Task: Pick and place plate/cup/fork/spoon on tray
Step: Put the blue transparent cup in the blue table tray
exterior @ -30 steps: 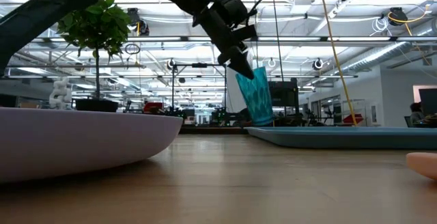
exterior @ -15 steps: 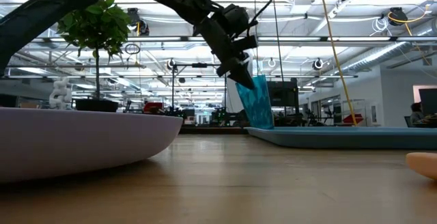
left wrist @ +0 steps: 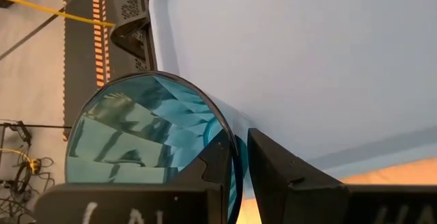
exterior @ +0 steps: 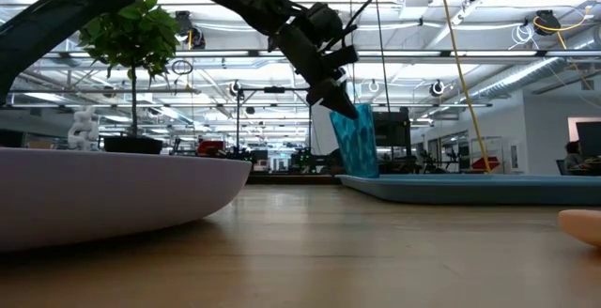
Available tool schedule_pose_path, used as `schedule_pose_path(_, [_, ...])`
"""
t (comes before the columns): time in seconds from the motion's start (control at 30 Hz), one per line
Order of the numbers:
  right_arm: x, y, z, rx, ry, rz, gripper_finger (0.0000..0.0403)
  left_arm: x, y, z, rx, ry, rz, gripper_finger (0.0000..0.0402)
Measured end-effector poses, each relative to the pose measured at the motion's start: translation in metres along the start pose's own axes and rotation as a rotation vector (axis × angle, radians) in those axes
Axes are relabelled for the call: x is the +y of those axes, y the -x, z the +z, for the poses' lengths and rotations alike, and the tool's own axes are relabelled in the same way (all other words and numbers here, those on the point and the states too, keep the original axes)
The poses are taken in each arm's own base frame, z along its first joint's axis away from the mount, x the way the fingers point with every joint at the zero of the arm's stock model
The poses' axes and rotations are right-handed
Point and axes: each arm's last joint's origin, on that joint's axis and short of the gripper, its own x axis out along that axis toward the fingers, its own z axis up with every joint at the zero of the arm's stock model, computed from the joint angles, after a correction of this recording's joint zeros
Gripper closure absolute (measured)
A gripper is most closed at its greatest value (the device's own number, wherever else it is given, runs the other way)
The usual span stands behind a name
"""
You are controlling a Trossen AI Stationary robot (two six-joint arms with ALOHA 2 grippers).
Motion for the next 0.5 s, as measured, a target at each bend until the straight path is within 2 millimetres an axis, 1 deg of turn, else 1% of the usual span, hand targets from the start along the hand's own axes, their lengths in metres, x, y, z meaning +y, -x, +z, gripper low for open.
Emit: schedule_pose_path(0.5, [0.0, 0.0, 0.0, 0.001, 0.0, 0.001, 0.0403, 0.0026, 0.0002, 0.0006, -0.013, -0.005, 0.02, 0.0354])
